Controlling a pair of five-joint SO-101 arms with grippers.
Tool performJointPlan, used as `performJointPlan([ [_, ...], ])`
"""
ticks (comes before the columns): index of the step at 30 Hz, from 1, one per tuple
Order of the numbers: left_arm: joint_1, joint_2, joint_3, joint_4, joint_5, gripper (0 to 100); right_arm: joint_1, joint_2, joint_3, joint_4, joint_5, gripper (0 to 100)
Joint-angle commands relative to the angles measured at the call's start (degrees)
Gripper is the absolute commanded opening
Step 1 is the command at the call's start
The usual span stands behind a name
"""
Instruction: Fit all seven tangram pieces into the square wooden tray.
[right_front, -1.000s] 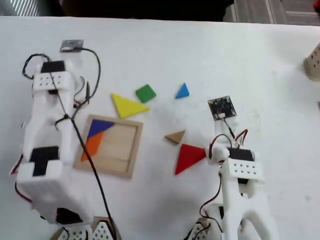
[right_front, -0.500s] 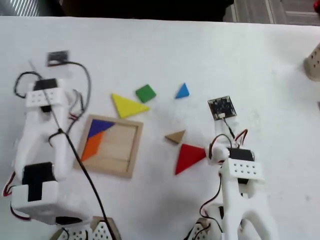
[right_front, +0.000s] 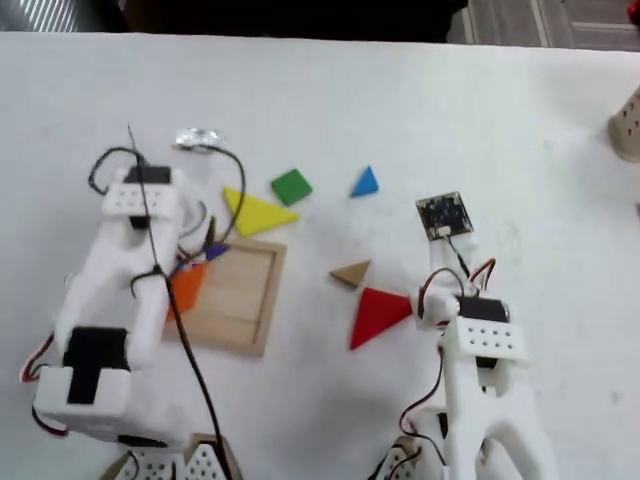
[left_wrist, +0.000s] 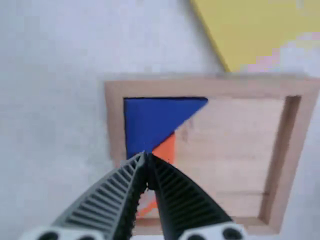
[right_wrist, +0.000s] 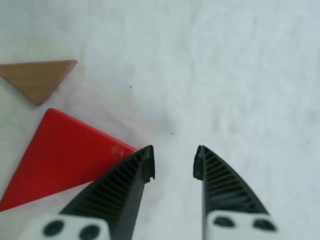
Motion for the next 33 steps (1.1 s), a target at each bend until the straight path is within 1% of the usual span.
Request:
performJointPlan([
  [1, 4.8, -12.6, 9.1, -2.3, -4.7, 2, -0.4, 0.3, -0.5, -1.0, 0.5, 13.5],
  [6, 6.5, -27.6, 22.4, -6.9, -5.2, 2, -0.4, 0.3, -0.5, -1.0, 0.5, 13.5],
  [8, 6.6, -28.9, 25.7, -7.5, -5.5, 2, -0.4, 0.3, -0.5, -0.8, 0.5, 13.5],
  [11, 6.6, -26.2, 28.1, -10.4, -5.5, 2, -0.4, 0.3, -0.5, -0.7, 0.5, 13.5],
  [14, 6.8, -21.6, 27.2, -12.7, -5.5, 2, -0.4, 0.3, -0.5, -0.6, 0.5, 13.5],
  [19, 9.1, -15.3, 23.5, -13.3, -5.2, 2, -0.3, 0.2, -0.5, 0.1, 0.5, 13.5],
  [24, 8.3, -7.7, 20.5, -17.0, -5.0, 2, -0.2, 0.0, -0.5, 0.6, 0.5, 13.5],
  [28, 3.6, -4.8, 16.2, -14.2, -5.0, 2, -0.1, 0.0, -0.5, 0.6, 0.5, 13.5],
  [31, -0.2, -4.8, 15.6, -14.2, -5.0, 2, -0.1, 0.0, -0.5, 0.6, 0.5, 13.5],
  [33, -1.2, -4.8, 15.6, -14.2, -5.0, 2, -0.1, 0.0, -0.5, 0.6, 0.5, 13.5],
])
